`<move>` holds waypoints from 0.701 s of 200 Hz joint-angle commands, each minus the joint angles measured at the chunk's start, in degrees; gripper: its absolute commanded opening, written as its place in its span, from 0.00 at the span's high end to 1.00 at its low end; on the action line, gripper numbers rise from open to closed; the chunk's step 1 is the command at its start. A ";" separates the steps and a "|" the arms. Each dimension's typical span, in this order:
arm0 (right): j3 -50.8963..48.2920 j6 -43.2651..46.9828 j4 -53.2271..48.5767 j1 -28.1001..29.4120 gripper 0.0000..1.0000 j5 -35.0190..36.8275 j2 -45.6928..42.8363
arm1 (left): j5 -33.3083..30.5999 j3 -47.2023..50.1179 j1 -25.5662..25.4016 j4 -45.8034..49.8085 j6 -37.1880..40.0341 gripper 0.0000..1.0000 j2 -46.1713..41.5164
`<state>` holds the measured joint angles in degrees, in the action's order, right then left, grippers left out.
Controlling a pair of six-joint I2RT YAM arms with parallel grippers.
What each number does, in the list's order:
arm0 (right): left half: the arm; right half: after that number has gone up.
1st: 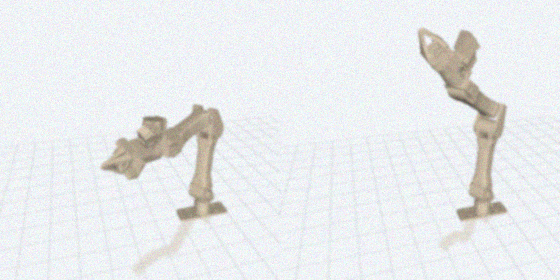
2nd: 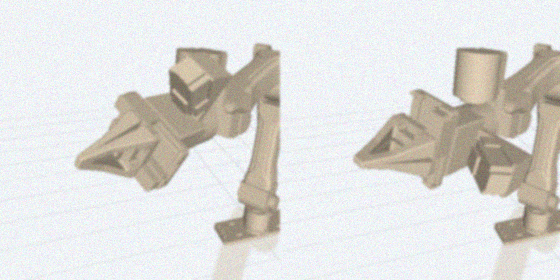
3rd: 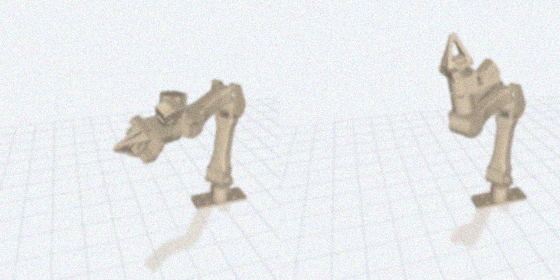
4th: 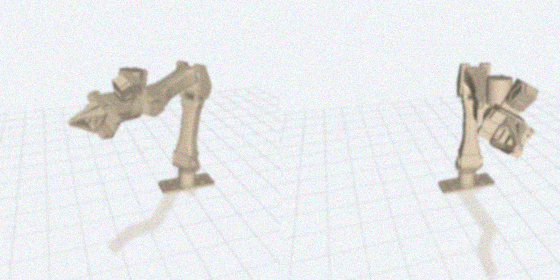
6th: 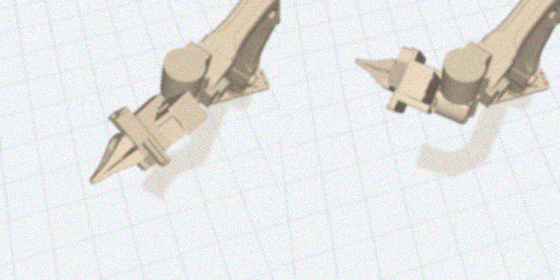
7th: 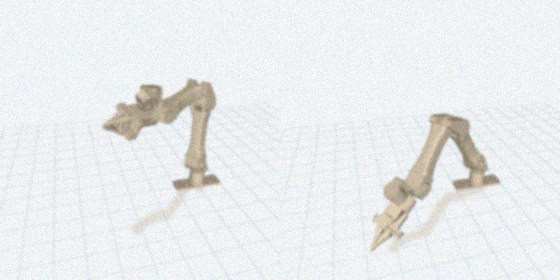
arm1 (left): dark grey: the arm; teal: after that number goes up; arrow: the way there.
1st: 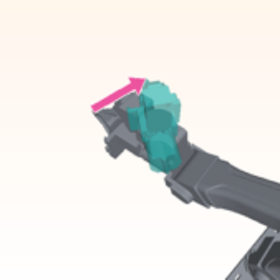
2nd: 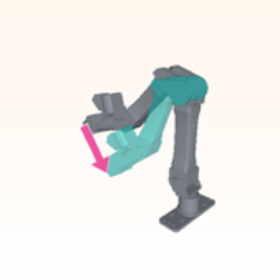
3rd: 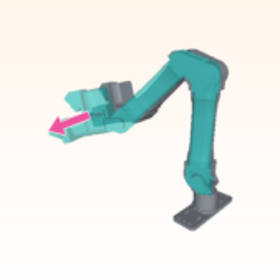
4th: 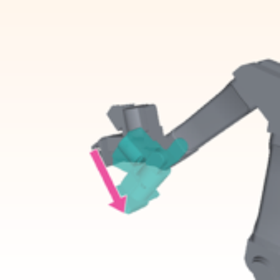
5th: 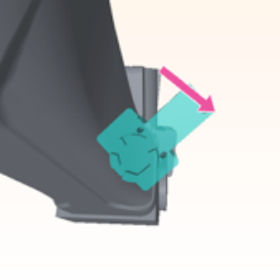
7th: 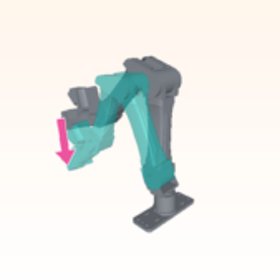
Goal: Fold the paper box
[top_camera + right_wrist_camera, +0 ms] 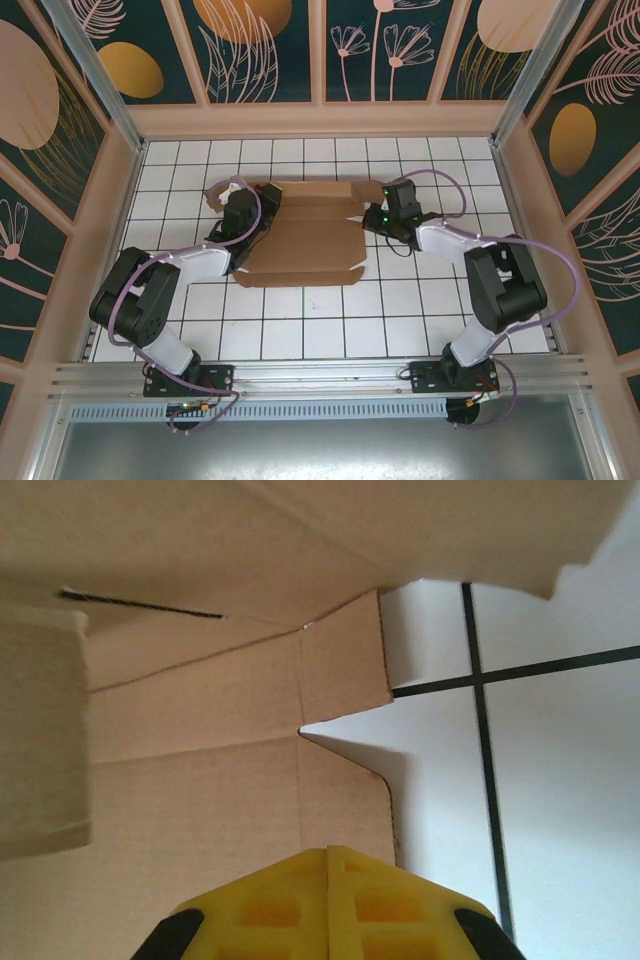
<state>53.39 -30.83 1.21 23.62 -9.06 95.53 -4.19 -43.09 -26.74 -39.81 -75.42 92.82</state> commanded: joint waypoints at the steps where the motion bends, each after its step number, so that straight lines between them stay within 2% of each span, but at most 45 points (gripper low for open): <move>1: 3.34 -1.84 3.53 0.99 0.92 0.95 2.89 | -1.09 -0.90 -0.15 4.22 2.16 1.00 1.14; 30: 4.19 -3.99 7.27 0.74 0.90 2.18 5.63 | -1.00 -1.59 -0.04 5.43 2.13 1.00 1.49; 68: 3.70 -5.50 11.04 -1.80 0.82 3.97 7.00 | -1.06 -3.15 -0.06 8.01 3.49 1.00 1.67; 108: 4.17 -7.85 12.42 -5.27 0.82 2.39 9.94 | -0.69 -3.72 0.15 8.68 3.93 1.00 1.75; 140: 6.68 -7.55 10.30 -5.47 0.84 1.83 14.08 | -0.38 -3.89 0.19 8.77 4.11 1.00 1.85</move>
<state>57.63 -37.47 11.40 17.98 -7.29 106.80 -4.10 -46.19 -26.74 -35.64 -74.15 93.27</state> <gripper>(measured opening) 0.160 0.059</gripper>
